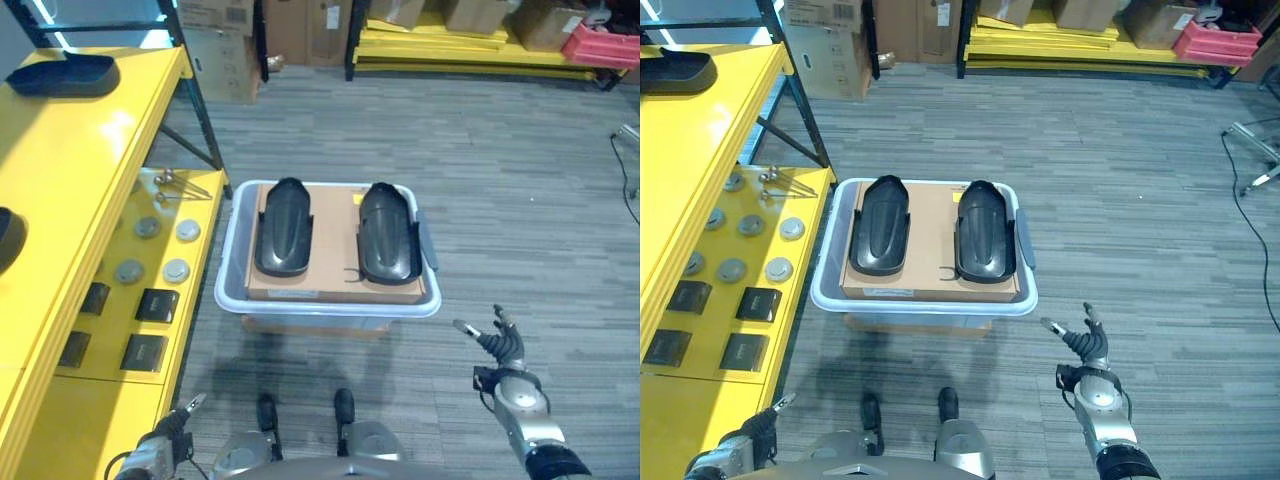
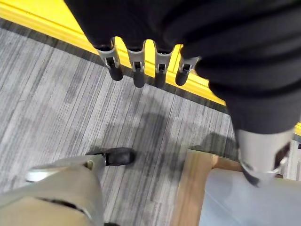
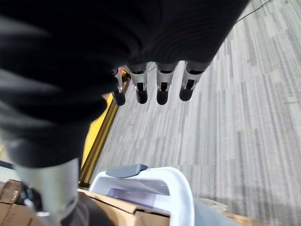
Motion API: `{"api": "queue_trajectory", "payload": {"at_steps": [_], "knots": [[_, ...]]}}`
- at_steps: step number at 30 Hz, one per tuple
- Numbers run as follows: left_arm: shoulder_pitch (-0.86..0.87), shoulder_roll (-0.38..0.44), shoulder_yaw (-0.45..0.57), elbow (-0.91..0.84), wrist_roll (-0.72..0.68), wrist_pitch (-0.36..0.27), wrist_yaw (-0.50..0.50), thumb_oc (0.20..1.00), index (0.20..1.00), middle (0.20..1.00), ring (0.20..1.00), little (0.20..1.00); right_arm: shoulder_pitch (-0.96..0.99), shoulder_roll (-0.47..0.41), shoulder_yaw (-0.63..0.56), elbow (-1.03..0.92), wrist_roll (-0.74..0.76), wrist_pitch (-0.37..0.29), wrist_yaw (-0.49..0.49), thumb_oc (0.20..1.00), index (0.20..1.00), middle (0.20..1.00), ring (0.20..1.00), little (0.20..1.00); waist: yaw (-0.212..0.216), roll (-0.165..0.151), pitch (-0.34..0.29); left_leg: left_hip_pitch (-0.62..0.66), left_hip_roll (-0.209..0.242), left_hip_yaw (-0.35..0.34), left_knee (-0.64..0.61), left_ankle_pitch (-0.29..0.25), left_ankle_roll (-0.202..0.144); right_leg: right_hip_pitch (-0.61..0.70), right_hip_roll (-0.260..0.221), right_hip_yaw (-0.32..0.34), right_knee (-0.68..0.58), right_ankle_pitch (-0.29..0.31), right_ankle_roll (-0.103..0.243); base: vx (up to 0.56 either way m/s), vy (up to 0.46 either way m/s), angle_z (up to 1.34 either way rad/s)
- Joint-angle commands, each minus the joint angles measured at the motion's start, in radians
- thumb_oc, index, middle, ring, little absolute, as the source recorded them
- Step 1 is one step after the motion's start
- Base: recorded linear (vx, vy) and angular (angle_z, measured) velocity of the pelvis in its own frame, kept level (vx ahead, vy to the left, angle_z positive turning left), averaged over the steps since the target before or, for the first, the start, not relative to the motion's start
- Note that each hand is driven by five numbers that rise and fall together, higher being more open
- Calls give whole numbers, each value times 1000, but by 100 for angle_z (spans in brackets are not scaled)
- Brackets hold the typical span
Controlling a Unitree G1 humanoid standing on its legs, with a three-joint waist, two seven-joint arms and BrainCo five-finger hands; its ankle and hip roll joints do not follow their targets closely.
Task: Move parts from the plastic box to the shelf.
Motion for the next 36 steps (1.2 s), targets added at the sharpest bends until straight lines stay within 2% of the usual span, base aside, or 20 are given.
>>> {"api": "queue_trajectory", "payload": {"at_steps": [1, 6, 8, 11, 12, 15, 20, 23, 24, 25, 28, 29, 31, 33, 36], "knots": [[-65, 22, -52, 23, 22, -29, -31, 1000, 1000, 1000, 1000, 1000, -169, -118, 11, 20, 26, -26, 12, 1000, 1000, 1000, 1000, 1000, 42, -9, 13, -47, 23, -55, 103, -148, 5, -69, -27, -2, 103, -121, 35, -147, 37, -4], [-148, 25, -145, 25, 49, -42, -34, 1000, 1000, 1000, 1000, 1000, -416, -196, 83, 108, 59, 31, -28, 1000, 1000, 1000, 1000, 1000, 76, -3, 79, -115, 20, -66, 103, -130, -3, -117, -35, -14, 96, -111, 34, -139, -12, 4], [-194, 34, -174, 27, -1, -47, -22, 1000, 1000, 1000, 1000, 1000, -542, -228, 122, 159, 113, 38, -47, 1000, 1000, 1000, 1000, 1000, 92, 0, 113, -155, 19, -68, 108, -120, -5, -147, -37, -23, 91, -103, 33, -154, -27, 8], [-232, 30, -187, 21, -33, -42, -22, 1000, 1000, 1000, 1000, 1000, -685, -253, 161, 187, 107, 104, -100, 1000, 1000, 1000, 1000, 1000, 105, 13, 155, -191, 15, -70, 112, -113, -11, -175, -39, -29, 78, -94, 32, -98, 24, 8], [-233, 29, -187, 21, -32, -44, -22, 1000, 1000, 1000, 1000, 1000, -692, -254, 163, 188, 105, 110, -101, 1000, 1000, 1000, 1000, 1000, 105, 13, 157, -193, 14, -70, 112, -113, -12, -176, -39, -30, 77, -94, 32, -80, 28, 7], [-247, 20, -207, 26, -41, -49, -18, 1000, 1000, 1000, 1000, 1000, -789, -271, 207, 232, 121, 181, -160, 1000, 1000, 1000, 1000, 1000, 119, 24, 187, -218, 10, -72, 112, -107, -15, -198, -42, -39, 75, -90, 30, -50, 20, 10], [-272, 16, -230, 23, -59, -47, -21, 1000, 1000, 1000, 1000, 1000, -880, -265, 250, 322, 137, 320, -244, 1000, 1000, 1000, 1000, 1000, 132, 41, 220, -249, 7, -78, 104, -90, -20, -234, -45, -50, 89, -90, 27, -42, 26, 6], [-279, 9, -250, 23, -34, -58, -18, 1000, 1000, 1000, 1000, 1000, -897, -239, 252, 368, 183, 361, -271, 1000, 1000, 1000, 1000, 1000, 136, 52, 233, -254, 7, -84, 95, -85, -23, -241, -46, -54, 94, -93, 23, -24, 24, 7], [-280, 9, -251, 24, -33, -59, -19, 1000, 1000, 1000, 1000, 1000, -898, -238, 252, 370, 184, 366, -271, 1000, 1000, 1000, 1000, 1000, 136, 52, 234, -254, 6, -84, 95, -85, -23, -242, -46, -54, 94, -94, 23, -18, 35, 4], [-285, 5, -263, 22, -33, -71, -20, 1000, 1000, 1000, 1000, 1000, -896, -223, 252, 405, 193, 401, -254, 1000, 1000, 1000, 1000, 1000, 138, 61, 239, -254, 6, -87, 87, -81, -25, -244, -50, -60, 95, -95, 23, -14, 39, 4], [-290, 0, -271, 16, -37, -75, -23, 1000, 1000, 1000, 1000, 1000, -882, -200, 262, 451, 225, 445, -168, 1000, 1000, 1000, 1000, 1000, 140, 70, 239, -249, 4, -88, 80, -78, -27, -241, -57, -67, 90, -93, 21, -10, 40, 4], [-291, 1, -273, 15, -38, -78, -25, 1000, 1000, 1000, 1000, 1000, -880, -193, 267, 469, 228, 453, -134, 200, 200, 200, 200, 200, 142, 73, 240, -248, 4, -87, 77, -77, -27, -240, -59, -68, 89, -92, 20, -9, 17, 4], [-284, 6, -269, 12, -33, -87, -32, 1000, 1000, 1000, 1000, 1000, -864, -175, 278, 512, 239, 474, -69, 200, 200, 200, 200, 200, 147, 77, 236, -240, 5, -84, 74, -76, -30, -231, -64, -74, 82, -90, 20, -6, 12, 4], [-279, 8, -266, 14, -26, -93, -36, 1000, 1000, 1000, 1000, 1000, -851, -165, 275, 533, 257, 468, -63, 200, 200, 200, 200, 200, 151, 79, 231, -231, 6, -83, 69, -76, -32, -221, -66, -79, 76, -89, 20, -1, -1, 4], [-265, 12, -258, 10, -14, -95, -34, 1000, 1000, 1000, 1000, 1000, -813, -154, 251, 552, 269, 423, -35, 200, 200, 200, 200, 200, 155, 79, 216, -209, 8, -83, 56, -76, -34, -201, -68, -90, 68, -89, 21, 0, -2, 1]]}}
